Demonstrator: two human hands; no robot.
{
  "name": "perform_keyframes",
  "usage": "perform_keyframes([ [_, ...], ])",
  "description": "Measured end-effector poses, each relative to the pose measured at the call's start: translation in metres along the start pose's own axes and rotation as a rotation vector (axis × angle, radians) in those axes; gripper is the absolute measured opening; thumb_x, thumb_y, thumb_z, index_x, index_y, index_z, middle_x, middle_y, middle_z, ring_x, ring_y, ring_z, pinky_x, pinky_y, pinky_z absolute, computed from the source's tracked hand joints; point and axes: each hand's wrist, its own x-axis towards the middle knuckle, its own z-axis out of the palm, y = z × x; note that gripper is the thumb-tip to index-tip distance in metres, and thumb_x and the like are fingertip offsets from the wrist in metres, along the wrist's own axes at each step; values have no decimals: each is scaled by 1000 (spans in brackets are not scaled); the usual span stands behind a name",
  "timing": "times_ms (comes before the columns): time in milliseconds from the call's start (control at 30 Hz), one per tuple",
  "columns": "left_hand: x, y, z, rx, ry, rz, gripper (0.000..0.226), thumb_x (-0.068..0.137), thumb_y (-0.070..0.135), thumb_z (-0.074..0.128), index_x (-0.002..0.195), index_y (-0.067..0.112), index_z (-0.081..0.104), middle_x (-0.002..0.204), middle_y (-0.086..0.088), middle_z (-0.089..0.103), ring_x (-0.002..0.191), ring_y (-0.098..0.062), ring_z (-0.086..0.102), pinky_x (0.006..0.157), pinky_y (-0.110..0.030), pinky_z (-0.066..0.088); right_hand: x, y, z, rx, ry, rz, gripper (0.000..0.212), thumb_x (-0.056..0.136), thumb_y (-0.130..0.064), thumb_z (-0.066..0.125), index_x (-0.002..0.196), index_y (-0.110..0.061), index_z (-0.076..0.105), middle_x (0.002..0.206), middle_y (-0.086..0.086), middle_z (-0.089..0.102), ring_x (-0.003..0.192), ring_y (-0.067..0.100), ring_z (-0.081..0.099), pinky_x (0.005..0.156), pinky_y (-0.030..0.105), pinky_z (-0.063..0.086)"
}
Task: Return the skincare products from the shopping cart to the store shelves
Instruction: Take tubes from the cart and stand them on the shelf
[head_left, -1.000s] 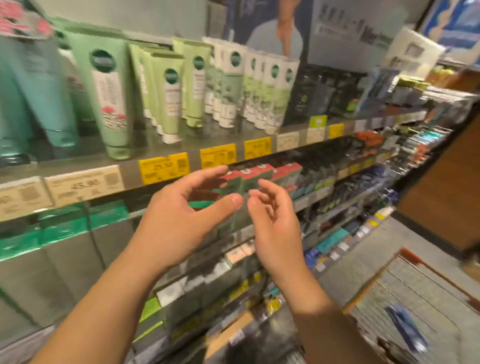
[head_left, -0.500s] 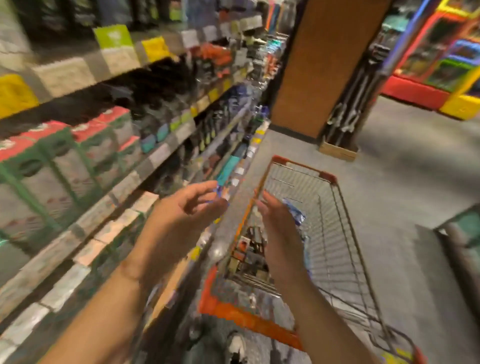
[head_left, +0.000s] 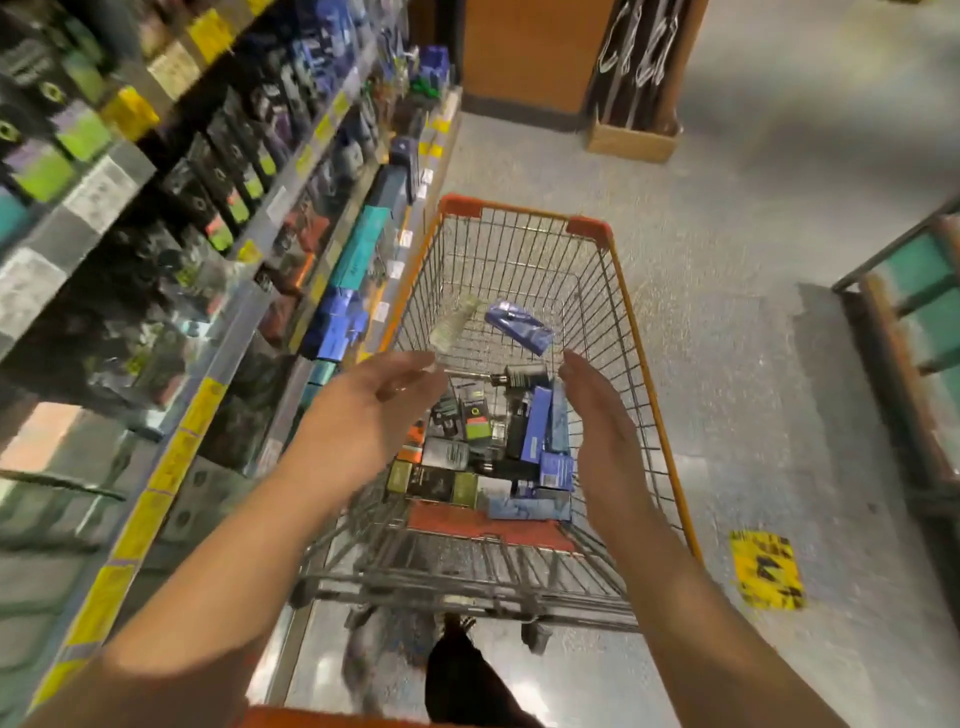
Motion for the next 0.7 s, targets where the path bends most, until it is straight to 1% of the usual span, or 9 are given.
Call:
perform_keyframes([
  [67,23,1,16,28,16,-56,30,81,62,71,107,47,69,102,22,72,91,2,66,86,-25,51,28,12,-4,6,9,61,40,108,-49,46,146,-41,54,141,-27,54,119,-24,47,104,18,37],
  [167,56,-7,32,-29,39,-130,44,64,70,66,101,47,73,89,14,73,80,-12,67,87,-35,52,69,30,-3,19,19,125,38,108,-47,46,144,-42,56,148,-22,53,137,-2,48,119,35,35],
  [267,89,-21,43,-68,38,-190,36,75,62,70,106,43,74,77,22,66,76,-6,62,84,-35,50,104,46,3,25,15,171,38,109,-45,46,145,-40,56,150,-20,51,140,1,45,122,36,32],
  [333,111,-30,51,-104,63,-229,24,89,48,73,109,36,74,90,22,70,86,-5,66,86,-31,51,124,54,8,27,29,164,38,110,-41,45,146,-35,55,151,-16,51,139,2,45,120,33,34],
  [400,132,-36,59,-107,87,-294,24,93,41,71,115,30,74,107,16,73,99,-7,69,91,-31,53,145,65,15,40,54,167,39,110,-39,45,147,-31,55,151,-12,52,138,3,47,116,27,37],
  [467,155,-47,67,-121,77,-350,31,87,50,74,112,31,74,115,10,74,103,-11,68,96,-36,54,165,79,25,39,75,198,41,110,-44,44,147,-32,54,151,-11,51,135,4,47,115,29,38],
  [567,184,-64,80,-162,53,-456,29,86,57,71,103,34,73,111,9,75,104,-18,69,97,-46,57,192,105,40,51,77,239,41,108,-53,43,145,-40,53,150,-13,49,132,3,45,117,38,35],
  [633,203,-79,91,-194,82,-517,26,94,52,64,107,30,71,110,7,74,107,-22,69,87,-44,59,208,123,49,81,75,265,45,109,-48,42,151,-33,49,154,-11,47,134,3,43,116,34,33],
  [700,219,-93,104,-258,118,-559,27,98,49,60,109,26,70,107,7,73,100,-22,67,70,-35,54,226,141,57,70,96,285,46,110,-46,40,152,-28,48,154,-9,49,137,6,43,115,33,34],
])
